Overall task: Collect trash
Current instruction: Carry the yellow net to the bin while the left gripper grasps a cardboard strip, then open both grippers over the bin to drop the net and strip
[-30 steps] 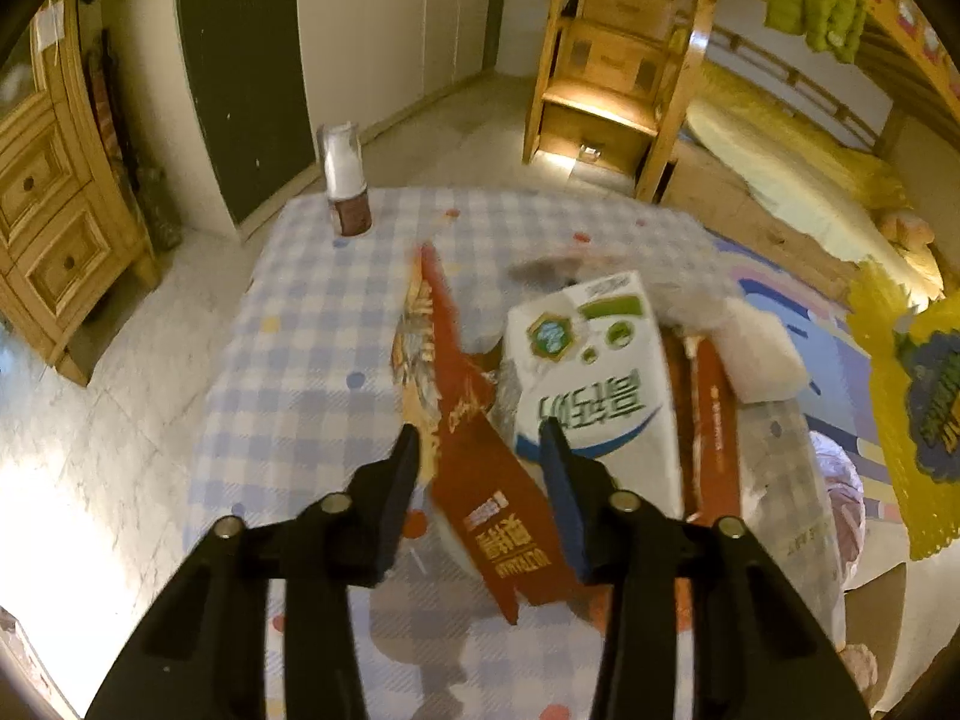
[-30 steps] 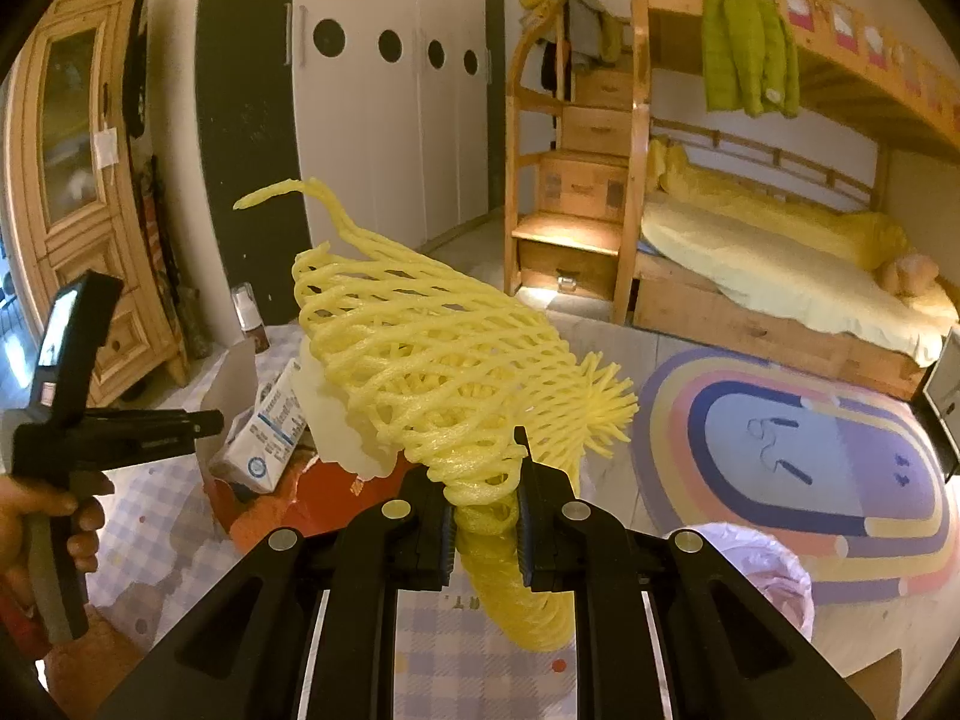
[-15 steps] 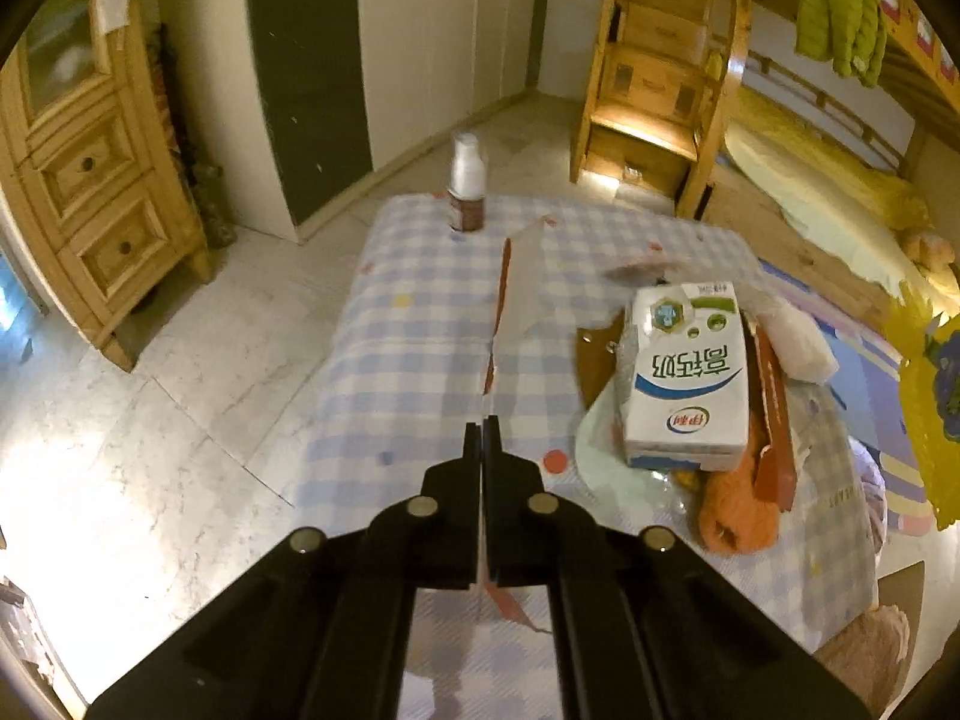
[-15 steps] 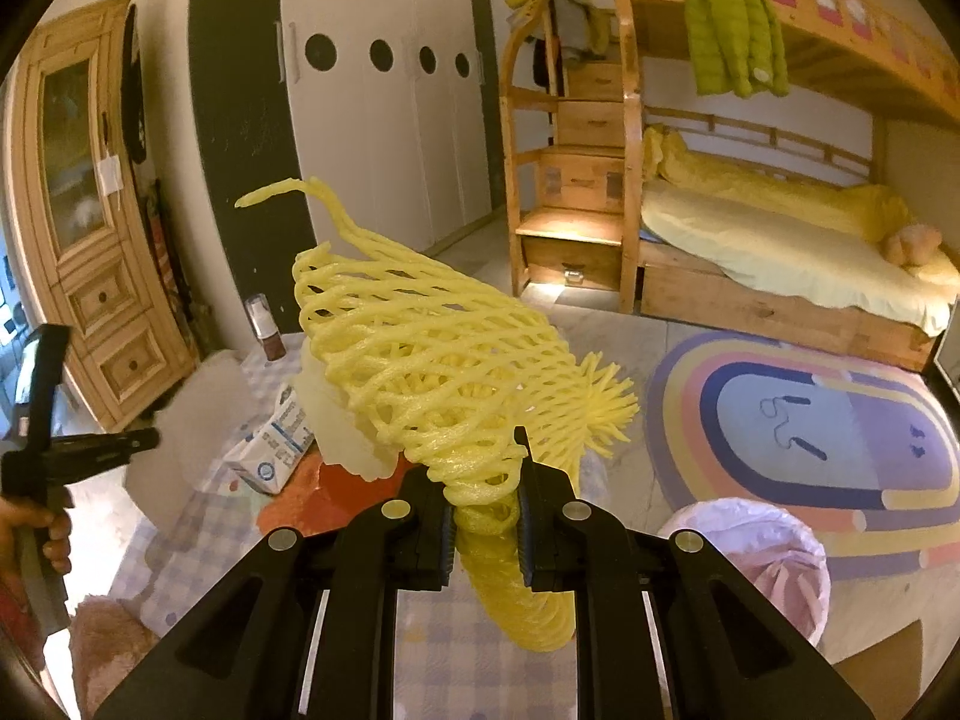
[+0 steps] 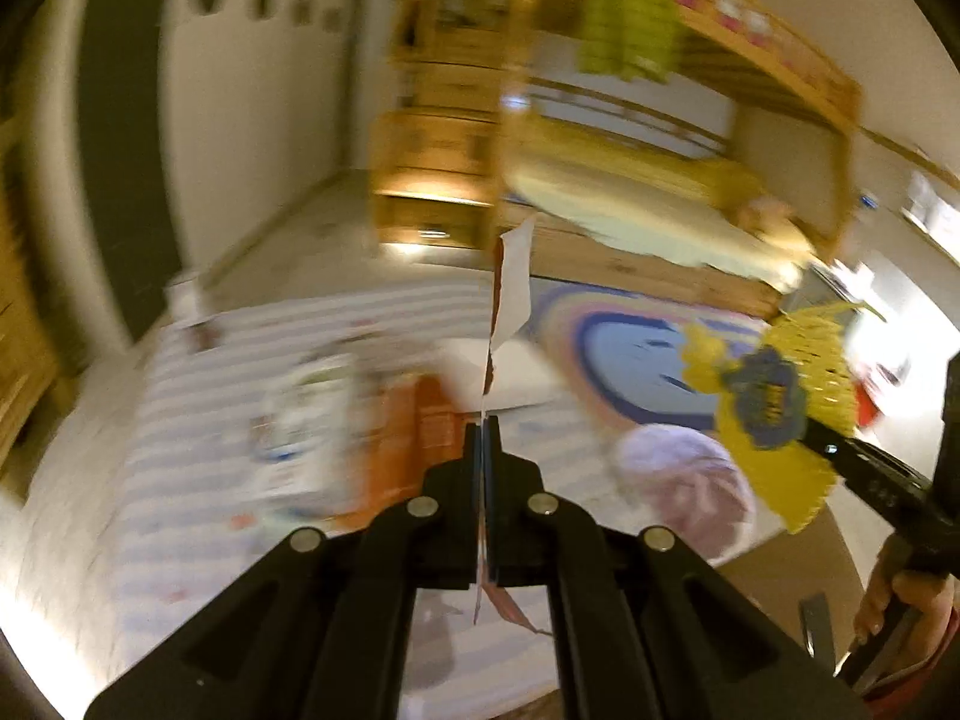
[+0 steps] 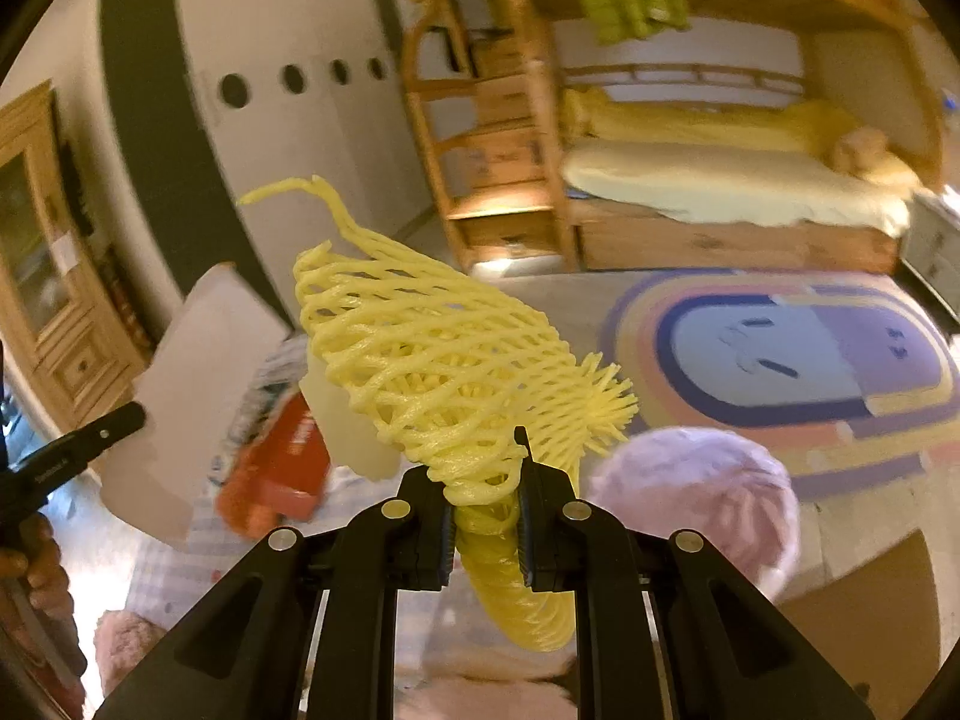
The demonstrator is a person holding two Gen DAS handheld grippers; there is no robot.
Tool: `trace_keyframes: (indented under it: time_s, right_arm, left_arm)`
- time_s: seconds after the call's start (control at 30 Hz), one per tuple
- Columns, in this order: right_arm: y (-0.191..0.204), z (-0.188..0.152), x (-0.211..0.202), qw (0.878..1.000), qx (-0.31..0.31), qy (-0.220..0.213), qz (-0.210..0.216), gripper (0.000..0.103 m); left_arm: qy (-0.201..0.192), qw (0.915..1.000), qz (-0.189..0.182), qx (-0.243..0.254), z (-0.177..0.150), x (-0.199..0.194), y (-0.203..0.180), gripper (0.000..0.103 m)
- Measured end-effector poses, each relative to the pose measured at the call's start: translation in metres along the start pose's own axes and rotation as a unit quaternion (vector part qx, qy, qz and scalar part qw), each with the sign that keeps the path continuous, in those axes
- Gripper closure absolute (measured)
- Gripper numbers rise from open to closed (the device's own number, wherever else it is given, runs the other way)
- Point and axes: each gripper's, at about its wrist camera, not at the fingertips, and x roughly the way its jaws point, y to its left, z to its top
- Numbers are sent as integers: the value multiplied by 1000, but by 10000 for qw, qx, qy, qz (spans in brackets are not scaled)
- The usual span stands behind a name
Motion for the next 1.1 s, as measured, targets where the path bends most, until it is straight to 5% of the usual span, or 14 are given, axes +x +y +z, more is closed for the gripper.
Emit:
trace_keyframes:
  time_s: [0.23,0.63,0.77,0.83,1.0,1.1]
  right_arm:
    - [-63,-11,10,9966,629,205,-495,86]
    - [-133,-23,61,9866,1317,498,-820,83]
    - [-149,-29,82,9836,1489,612,-812,79]
    - [-157,-32,93,9814,1534,702,-912,65]
    - [-161,-37,102,9775,1563,906,-1091,50]
    - [-153,-33,88,9799,1476,785,-1085,50]
  left_arm:
    - [349,9929,-938,643,4,80,-91,103]
    - [761,9803,-1415,1145,7,176,-163,103]
    - [918,9766,-1506,1227,8,194,-174,100]
    - [936,9767,-1519,1189,10,196,-173,96]
    - [849,9819,-1372,994,16,187,-155,88]
    - [680,9863,-1196,910,19,167,-138,81]
